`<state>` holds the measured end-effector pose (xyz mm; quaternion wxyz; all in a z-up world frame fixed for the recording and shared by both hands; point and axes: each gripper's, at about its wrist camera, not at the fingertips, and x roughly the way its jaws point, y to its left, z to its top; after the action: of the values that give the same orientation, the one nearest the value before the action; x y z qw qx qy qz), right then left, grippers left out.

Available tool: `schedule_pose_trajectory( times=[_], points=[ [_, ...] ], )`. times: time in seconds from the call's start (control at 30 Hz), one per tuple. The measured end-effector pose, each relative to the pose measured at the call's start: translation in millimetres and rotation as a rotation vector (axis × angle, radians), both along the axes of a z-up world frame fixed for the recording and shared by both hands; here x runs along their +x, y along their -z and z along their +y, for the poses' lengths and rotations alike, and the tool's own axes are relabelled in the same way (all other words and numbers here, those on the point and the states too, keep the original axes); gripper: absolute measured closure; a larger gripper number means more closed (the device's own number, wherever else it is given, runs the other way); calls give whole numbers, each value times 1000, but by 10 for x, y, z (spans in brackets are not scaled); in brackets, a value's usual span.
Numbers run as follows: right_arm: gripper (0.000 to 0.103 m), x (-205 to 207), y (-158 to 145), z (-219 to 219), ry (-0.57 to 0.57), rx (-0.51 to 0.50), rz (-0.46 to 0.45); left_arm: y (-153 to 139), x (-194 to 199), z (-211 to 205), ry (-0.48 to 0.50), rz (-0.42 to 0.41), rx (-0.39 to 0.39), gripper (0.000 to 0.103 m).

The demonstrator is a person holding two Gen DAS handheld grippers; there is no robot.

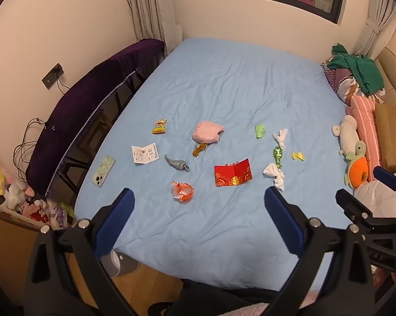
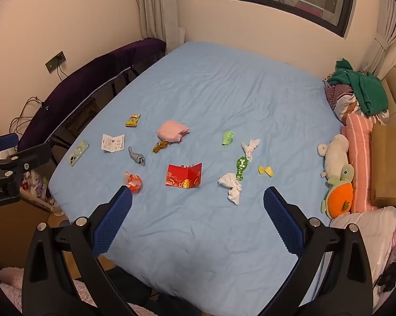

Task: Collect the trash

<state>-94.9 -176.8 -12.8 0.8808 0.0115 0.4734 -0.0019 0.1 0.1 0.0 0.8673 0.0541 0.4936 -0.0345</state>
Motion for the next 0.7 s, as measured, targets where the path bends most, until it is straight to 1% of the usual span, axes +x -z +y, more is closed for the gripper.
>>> schedule_pose_trajectory(
  times=[0.4,0.43,0.6,0.7],
  points=[
    [7,1,0,-1,1,1,0,-1,3,-3,-1,-9,-5,4],
    [7,1,1,-2,2,1,1,-53,23,-18,1,-8,-5,4],
    [7,-2,8,-43,11,-1,2,-78,47,-79,10,1,-9,4],
    [7,30,-1,-75,22,-2,2,-43,45,-96,19,4,-8,4]
  ],
)
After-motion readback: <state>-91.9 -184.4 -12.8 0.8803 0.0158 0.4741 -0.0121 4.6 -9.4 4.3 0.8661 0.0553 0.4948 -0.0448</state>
